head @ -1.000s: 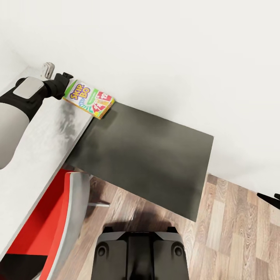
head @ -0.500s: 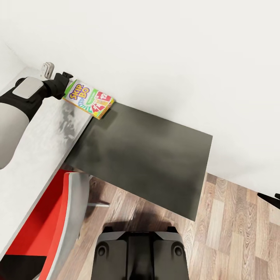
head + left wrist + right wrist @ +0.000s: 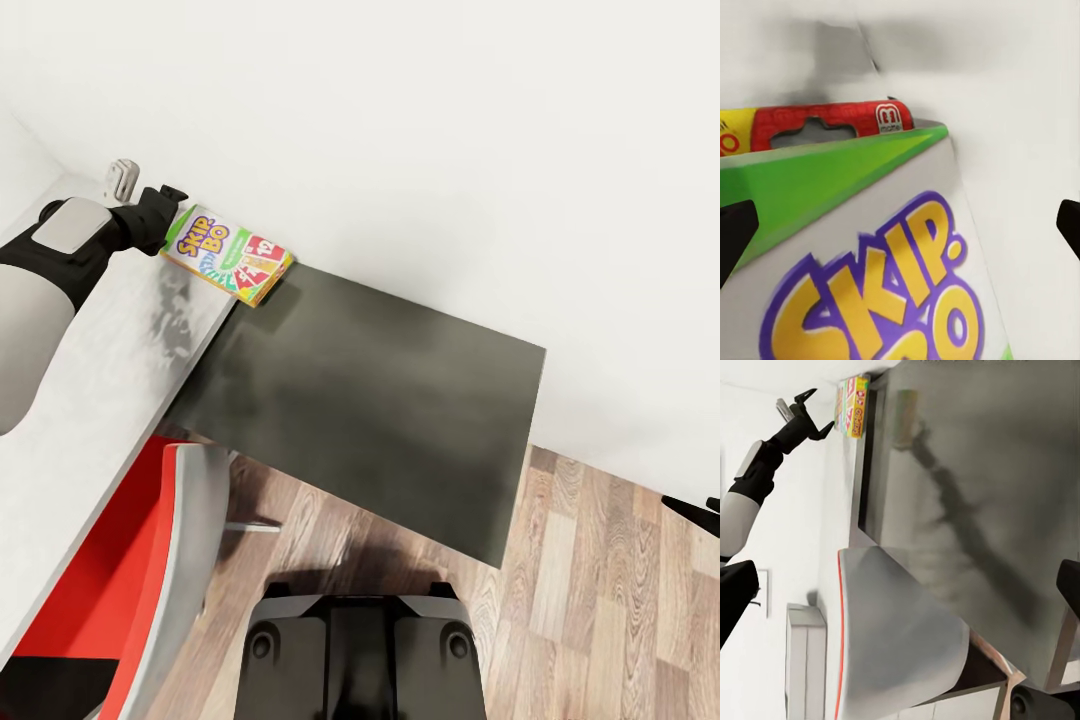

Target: Put all the toys in the child's room - the three board games (two on the bed and one on the table), the two jigsaw puzzles on the table, and the tennis ball on the table - inside the toy box on the table in the child's room.

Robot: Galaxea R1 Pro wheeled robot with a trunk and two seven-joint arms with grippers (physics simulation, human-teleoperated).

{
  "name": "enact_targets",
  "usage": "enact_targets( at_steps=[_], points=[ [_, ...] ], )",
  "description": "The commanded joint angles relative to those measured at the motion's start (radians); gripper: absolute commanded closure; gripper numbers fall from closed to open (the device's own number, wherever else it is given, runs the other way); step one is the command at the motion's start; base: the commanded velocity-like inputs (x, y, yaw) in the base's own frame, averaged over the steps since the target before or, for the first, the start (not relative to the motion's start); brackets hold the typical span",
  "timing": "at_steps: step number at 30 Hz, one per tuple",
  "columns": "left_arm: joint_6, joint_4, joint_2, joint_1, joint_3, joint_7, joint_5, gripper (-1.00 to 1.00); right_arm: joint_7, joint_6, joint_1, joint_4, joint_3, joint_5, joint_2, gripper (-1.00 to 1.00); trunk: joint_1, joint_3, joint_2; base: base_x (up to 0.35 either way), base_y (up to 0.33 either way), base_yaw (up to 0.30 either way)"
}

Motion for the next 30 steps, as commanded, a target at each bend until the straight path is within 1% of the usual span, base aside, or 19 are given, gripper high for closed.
enact_targets(
  at_steps=[1,7,11,16,30],
  points=[
    [0.002,-0.002,0.000,0.001,-0.004,0.009,0.024,-1.00,0.003,0.004,-0.001,0.000,0.000,0.001,-0.001,-1.00,0.015,-0.001,-0.001,0.000,0.000,-0.118],
    [0.003,-0.002,0.000,0.001,-0.004,0.009,0.023,-1.00,0.003,0.004,-0.001,0.000,0.000,0.001,-0.001,-1.00,0.015,-0.001,-0.001,0.000,0.000,-0.160],
    [0.003,-0.002,0.000,0.001,-0.003,0.009,0.024,-1.00,0.003,0.004,-0.001,0.000,0.000,0.001,-0.001,-1.00,0.015,-0.001,-0.001,0.000,0.000,-0.081],
    [0.003,-0.002,0.001,0.001,-0.003,0.010,0.023,-1.00,0.004,0.004,-0.001,0.000,0.000,0.001,0.000,-1.00,0.015,-0.001,-0.001,0.000,0.000,-0.037],
    [0.005,-0.002,0.021,0.004,-0.003,0.009,0.024,-1.00,0.004,0.004,0.000,0.000,0.001,0.000,0.001,-1.00,0.015,-0.001,-0.001,0.000,0.000,-0.009]
  ],
)
